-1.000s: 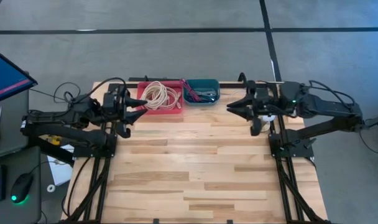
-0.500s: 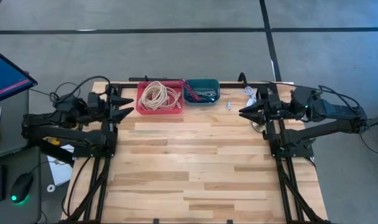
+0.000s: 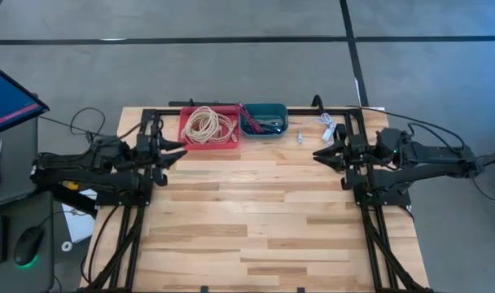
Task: Pick & Place USB Port
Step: Return to Home Position
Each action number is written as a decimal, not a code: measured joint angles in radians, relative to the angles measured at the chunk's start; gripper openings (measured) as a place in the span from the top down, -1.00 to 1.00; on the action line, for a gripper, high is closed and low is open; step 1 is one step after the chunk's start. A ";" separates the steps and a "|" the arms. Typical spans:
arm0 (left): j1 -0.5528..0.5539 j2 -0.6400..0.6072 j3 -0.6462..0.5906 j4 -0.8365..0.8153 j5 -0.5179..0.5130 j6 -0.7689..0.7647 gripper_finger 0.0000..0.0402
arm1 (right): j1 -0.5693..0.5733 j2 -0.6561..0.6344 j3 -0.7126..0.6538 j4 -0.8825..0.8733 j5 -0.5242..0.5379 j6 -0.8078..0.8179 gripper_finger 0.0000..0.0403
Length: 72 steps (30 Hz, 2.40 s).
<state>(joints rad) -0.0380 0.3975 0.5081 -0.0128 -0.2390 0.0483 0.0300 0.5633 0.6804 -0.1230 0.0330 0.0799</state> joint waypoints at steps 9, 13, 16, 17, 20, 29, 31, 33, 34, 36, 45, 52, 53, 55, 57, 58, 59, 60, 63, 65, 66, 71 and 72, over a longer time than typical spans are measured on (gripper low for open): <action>0.000 -0.228 -0.118 0.035 0.000 0.000 0.62 | 0.000 -0.094 -0.060 -0.003 0.051 0.010 0.73; 0.000 -0.286 -0.152 0.037 0.000 0.023 0.65 | 0.000 -0.129 -0.075 -0.013 0.051 0.009 0.73; 0.000 -0.313 -0.178 0.036 0.000 0.028 0.67 | 0.000 -0.149 -0.090 -0.011 0.050 0.003 0.73; 0.000 -0.324 -0.186 0.036 0.000 0.028 0.67 | 0.001 -0.155 -0.100 -0.006 0.050 0.003 0.73; 0.000 -0.354 -0.209 0.038 0.004 0.025 0.69 | 0.001 -0.184 -0.147 0.000 0.049 0.009 0.73; 0.000 -0.396 -0.261 0.044 0.004 0.023 0.70 | 0.001 -0.303 -0.302 0.079 0.049 0.034 0.73; 0.000 -0.396 -0.272 0.047 0.003 0.022 0.71 | 0.001 -0.341 -0.333 0.091 0.050 0.034 0.73; 0.000 -0.396 -0.277 0.046 0.002 0.022 0.72 | 0.001 -0.382 -0.368 0.116 0.050 0.034 0.73; 0.000 -0.395 -0.277 0.047 0.002 0.022 0.72 | 0.001 -0.406 -0.383 0.118 0.050 0.034 0.73; 0.000 -0.395 -0.277 0.051 0.002 0.022 0.73 | 0.001 -0.453 -0.411 0.118 0.051 0.034 0.73; 0.000 -0.395 -0.276 0.052 0.000 0.021 0.73 | 0.001 -0.560 -0.488 0.112 0.099 0.034 0.73; 0.000 -0.395 -0.276 0.047 0.000 0.022 0.72 | 0.001 -0.561 -0.529 0.112 0.109 0.034 0.73; 0.000 -0.395 -0.276 0.046 0.000 0.022 0.72 | 0.001 -0.561 -0.533 0.114 0.110 0.030 0.73; 0.000 -0.395 -0.276 0.034 0.000 0.027 0.72 | 0.001 -0.561 -0.540 0.109 0.109 0.027 0.73; 0.000 -0.395 -0.276 0.010 0.000 0.029 0.72 | 0.001 -0.561 -0.550 0.113 0.108 0.023 0.73; 0.000 -0.395 -0.276 -0.005 0.000 0.030 0.72 | 0.001 -0.561 -0.563 0.108 0.108 0.023 0.73; 0.000 -0.395 -0.276 -0.018 0.000 0.030 0.72 | 0.001 -0.561 -0.576 0.104 0.108 0.023 0.73; 0.000 -0.395 -0.276 -0.028 0.000 0.030 0.72 | 0.001 -0.561 -0.585 0.111 0.108 0.023 0.73; 0.000 -0.395 -0.290 -0.031 0.000 0.030 0.72 | 0.001 -0.561 -0.620 0.130 0.108 0.027 0.73; 0.000 -0.396 -0.315 -0.036 0.000 0.032 0.72 | 0.001 -0.561 -0.651 0.164 0.108 0.025 0.73; 0.000 -0.396 -0.331 -0.033 -0.001 0.033 0.72 | 0.001 -0.561 -0.662 0.188 0.107 0.020 0.73; 0.000 -0.396 -0.408 -0.010 -0.030 0.031 0.72 | 0.003 -0.561 -0.673 0.185 0.099 0.014 0.73; 0.000 -0.396 -0.418 -0.004 -0.031 0.031 0.72 | 0.005 -0.561 -0.673 0.184 0.096 0.004 0.73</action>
<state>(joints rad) -0.0380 0.0013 0.0897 -0.0168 -0.2699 0.0792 0.0351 0.0021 0.0076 0.0612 0.1291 0.0844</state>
